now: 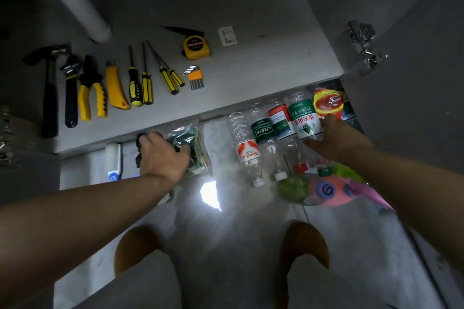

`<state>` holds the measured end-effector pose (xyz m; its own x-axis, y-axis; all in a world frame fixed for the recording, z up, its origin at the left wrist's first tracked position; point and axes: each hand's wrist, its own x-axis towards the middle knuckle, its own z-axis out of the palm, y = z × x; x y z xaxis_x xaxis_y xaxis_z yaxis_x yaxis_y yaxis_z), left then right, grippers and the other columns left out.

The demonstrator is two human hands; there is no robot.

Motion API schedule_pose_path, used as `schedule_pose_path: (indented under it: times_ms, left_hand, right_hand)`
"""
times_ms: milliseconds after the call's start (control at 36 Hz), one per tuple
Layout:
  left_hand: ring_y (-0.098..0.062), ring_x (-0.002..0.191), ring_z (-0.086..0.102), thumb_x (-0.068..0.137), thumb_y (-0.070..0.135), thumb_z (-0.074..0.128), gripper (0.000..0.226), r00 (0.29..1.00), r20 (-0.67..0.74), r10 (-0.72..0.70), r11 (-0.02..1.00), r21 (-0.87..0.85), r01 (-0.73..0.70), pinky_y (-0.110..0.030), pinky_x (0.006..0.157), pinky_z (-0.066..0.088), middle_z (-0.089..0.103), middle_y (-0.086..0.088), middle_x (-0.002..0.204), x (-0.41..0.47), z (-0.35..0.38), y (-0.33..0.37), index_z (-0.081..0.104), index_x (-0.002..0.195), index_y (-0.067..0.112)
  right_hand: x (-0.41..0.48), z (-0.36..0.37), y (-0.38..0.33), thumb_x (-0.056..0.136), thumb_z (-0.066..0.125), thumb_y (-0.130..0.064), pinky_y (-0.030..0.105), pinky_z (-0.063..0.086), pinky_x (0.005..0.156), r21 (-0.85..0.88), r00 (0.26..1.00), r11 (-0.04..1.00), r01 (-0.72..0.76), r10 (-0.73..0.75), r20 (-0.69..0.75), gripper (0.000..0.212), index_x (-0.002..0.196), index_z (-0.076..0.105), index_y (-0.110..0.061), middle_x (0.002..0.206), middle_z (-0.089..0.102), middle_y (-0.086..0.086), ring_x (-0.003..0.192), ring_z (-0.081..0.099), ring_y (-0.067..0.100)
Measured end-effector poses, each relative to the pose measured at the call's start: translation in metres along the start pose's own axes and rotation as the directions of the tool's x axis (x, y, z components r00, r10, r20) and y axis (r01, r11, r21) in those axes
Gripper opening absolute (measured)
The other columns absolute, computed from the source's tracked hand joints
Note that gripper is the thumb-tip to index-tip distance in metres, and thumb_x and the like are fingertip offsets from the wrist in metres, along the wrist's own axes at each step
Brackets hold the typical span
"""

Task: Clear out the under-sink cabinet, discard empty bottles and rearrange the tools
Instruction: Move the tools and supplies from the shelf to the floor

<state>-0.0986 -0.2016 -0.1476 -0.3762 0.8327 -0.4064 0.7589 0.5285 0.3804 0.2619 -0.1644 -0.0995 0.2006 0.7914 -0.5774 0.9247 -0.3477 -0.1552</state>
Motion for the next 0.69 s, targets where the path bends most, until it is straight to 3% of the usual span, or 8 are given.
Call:
schedule_pose_path:
  times_ms: [111,222,278,333,417,528,611,694]
  left_hand:
    - [-0.041,0.132,0.044,0.094,0.047,0.058,0.073,0.987,0.057,-0.152,0.988,-0.027,0.154,-0.048,0.106,0.043,0.035,-0.022,0.148,0.013,0.007,-0.008,0.033,0.144,-0.001]
    - [-0.034,0.103,0.063,0.098,0.041,0.057,0.051,0.955,0.232,-0.183,0.964,-0.147,0.22,-0.035,0.078,0.048,0.064,-0.021,0.12,0.029,0.01,-0.014,0.053,0.126,-0.001]
    - [-0.034,0.097,0.066,0.1,0.041,0.055,0.044,0.947,0.293,-0.134,0.96,-0.197,0.197,-0.035,0.076,0.05,0.068,-0.022,0.111,0.028,0.017,-0.016,0.059,0.118,0.001]
    - [-0.037,0.099,0.066,0.101,0.044,0.055,0.049,0.944,0.312,-0.108,0.964,-0.2,0.176,-0.035,0.075,0.05,0.066,-0.026,0.111,0.026,0.024,-0.014,0.056,0.123,0.0]
    - [-0.034,0.107,0.064,0.1,0.048,0.055,0.056,0.934,0.347,-0.086,0.965,-0.204,0.164,-0.039,0.09,0.052,0.064,-0.018,0.119,0.022,0.031,-0.001,0.047,0.131,0.002]
    - [-0.025,0.101,0.058,0.103,0.047,0.052,0.061,0.918,0.394,-0.044,0.973,-0.192,0.129,-0.032,0.08,0.045,0.059,-0.012,0.121,0.017,0.041,0.027,0.037,0.14,0.002]
    - [-0.033,0.118,0.06,0.104,0.045,0.05,0.067,0.912,0.407,-0.044,0.965,-0.219,0.144,-0.04,0.101,0.049,0.06,-0.018,0.132,0.015,0.049,0.046,0.03,0.146,-0.002]
    - [-0.033,0.115,0.062,0.105,0.046,0.048,0.066,0.907,0.418,-0.054,0.962,-0.221,0.16,-0.039,0.097,0.05,0.063,-0.017,0.129,0.015,0.05,0.055,0.029,0.147,-0.001]
  right_hand:
    - [0.001,0.001,-0.003,0.086,0.071,-0.055,0.049,0.053,0.093,-0.045,0.999,0.999,-0.003,0.0,-0.046,0.076,0.135,0.037,-0.009,0.13,0.056,0.02,0.116,0.061,0.038]
    - [0.002,0.003,-0.007,0.086,0.069,-0.057,0.05,0.052,0.094,-0.087,0.999,0.996,-0.009,0.005,-0.051,0.081,0.138,0.032,-0.008,0.136,0.048,0.023,0.12,0.056,0.042]
    - [0.001,0.003,-0.008,0.085,0.071,-0.057,0.05,0.052,0.094,-0.078,0.998,0.997,-0.01,0.005,-0.06,0.081,0.136,0.032,-0.009,0.134,0.048,0.022,0.12,0.056,0.042]
    - [0.001,0.003,-0.009,0.084,0.072,-0.057,0.051,0.052,0.094,-0.07,0.998,0.998,-0.006,0.001,-0.063,0.081,0.136,0.032,-0.01,0.134,0.047,0.021,0.12,0.056,0.042]
    - [0.0,0.002,-0.009,0.083,0.073,-0.055,0.053,0.052,0.096,-0.05,0.999,0.999,0.0,-0.003,-0.054,0.081,0.137,0.032,-0.011,0.134,0.047,0.019,0.12,0.056,0.04]
    - [-0.003,0.002,-0.009,0.084,0.075,-0.049,0.054,0.052,0.096,-0.013,0.999,1.0,0.014,-0.015,-0.05,0.078,0.137,0.033,-0.01,0.133,0.047,0.02,0.118,0.057,0.04]
    - [-0.004,0.002,-0.008,0.085,0.075,-0.046,0.053,0.052,0.097,-0.011,0.998,1.0,0.029,-0.03,-0.047,0.077,0.138,0.033,-0.009,0.134,0.046,0.02,0.119,0.057,0.04]
    - [-0.004,0.002,-0.006,0.086,0.075,-0.044,0.053,0.051,0.098,-0.008,0.997,0.999,0.043,-0.043,-0.058,0.075,0.137,0.034,-0.009,0.134,0.046,0.02,0.119,0.056,0.04]
